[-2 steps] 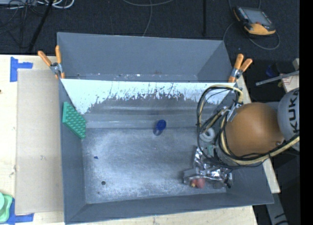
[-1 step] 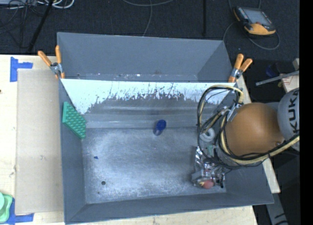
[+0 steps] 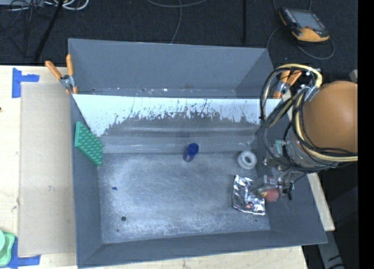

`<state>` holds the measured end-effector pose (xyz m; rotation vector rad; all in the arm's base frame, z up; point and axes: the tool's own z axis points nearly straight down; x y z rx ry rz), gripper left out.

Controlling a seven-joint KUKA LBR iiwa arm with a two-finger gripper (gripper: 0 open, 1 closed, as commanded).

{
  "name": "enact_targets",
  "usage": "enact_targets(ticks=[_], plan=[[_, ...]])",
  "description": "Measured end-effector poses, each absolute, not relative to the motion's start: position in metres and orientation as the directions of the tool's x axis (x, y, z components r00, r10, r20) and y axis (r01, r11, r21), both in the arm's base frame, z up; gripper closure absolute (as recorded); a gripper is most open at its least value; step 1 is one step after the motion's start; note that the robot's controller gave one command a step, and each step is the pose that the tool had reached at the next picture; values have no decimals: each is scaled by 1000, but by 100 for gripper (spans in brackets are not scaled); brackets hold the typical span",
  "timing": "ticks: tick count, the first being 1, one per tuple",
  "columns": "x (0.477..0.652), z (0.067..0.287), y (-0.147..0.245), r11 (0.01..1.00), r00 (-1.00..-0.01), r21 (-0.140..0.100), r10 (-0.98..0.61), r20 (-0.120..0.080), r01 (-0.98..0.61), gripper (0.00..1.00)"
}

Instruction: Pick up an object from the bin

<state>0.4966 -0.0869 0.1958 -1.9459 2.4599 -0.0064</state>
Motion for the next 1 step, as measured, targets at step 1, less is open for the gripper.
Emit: enact_targets(ticks=[1], plan=[[522, 278, -88, -146, 146, -2, -989, -2, -989, 100]])
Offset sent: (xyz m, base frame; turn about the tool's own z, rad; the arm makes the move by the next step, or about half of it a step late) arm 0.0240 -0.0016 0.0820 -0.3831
